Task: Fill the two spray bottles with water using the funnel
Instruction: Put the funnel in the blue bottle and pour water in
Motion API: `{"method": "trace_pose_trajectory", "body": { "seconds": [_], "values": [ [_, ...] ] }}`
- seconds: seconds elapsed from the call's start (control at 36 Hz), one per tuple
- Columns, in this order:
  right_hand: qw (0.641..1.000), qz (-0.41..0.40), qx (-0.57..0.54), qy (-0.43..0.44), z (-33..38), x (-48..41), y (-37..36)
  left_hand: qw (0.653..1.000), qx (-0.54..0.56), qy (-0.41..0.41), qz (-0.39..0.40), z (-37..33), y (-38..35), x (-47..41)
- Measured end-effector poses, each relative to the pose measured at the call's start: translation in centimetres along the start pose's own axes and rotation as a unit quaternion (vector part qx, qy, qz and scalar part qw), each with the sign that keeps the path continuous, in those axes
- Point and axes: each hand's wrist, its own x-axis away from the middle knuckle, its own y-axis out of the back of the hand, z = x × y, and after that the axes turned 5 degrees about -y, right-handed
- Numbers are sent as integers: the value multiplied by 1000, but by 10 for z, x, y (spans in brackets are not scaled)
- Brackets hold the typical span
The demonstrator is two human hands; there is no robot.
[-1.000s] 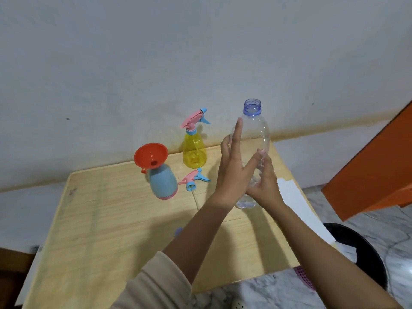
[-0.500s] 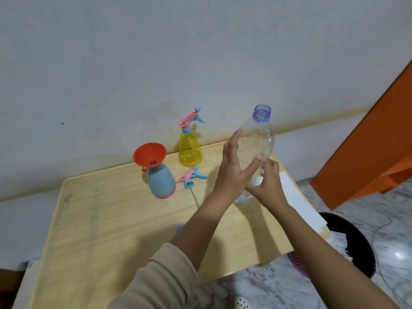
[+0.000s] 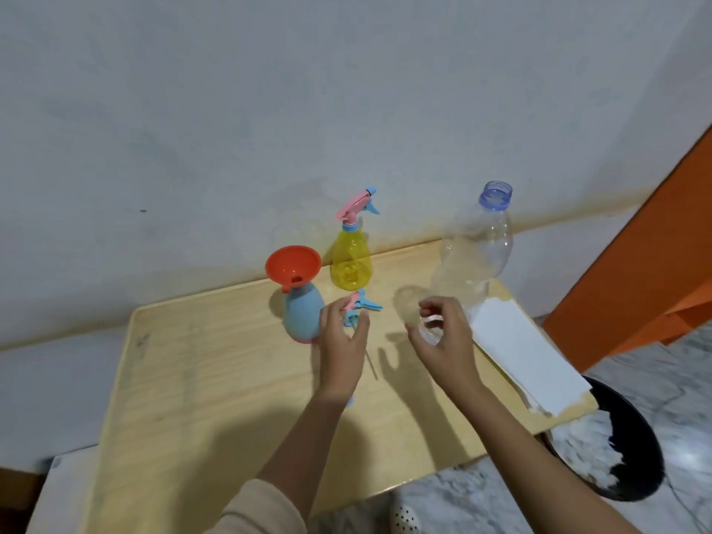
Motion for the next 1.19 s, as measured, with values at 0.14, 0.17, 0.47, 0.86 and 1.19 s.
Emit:
{"method": "trace_pose_trajectory", "body": {
  "seconds": [0.14, 0.17, 0.47, 0.86, 1.19],
  "values": [
    [983, 180, -3, 25, 33, -31, -55, 988, -57, 79, -119, 61, 48, -12],
    [978, 209, 0, 28, 39, -40, -65, 988, -63, 89, -113, 67, 54, -17],
    [930, 356, 79, 44, 61, -106, -132, 998, -37, 43, -25, 66, 62, -71],
    [963, 269, 22, 5, 66, -113, -133, 997, -51, 62, -12, 70, 63, -78],
    [969, 166, 64, -168, 15, -85, -70, 996, -40, 80, 8, 77, 92, -61]
  ]
}}
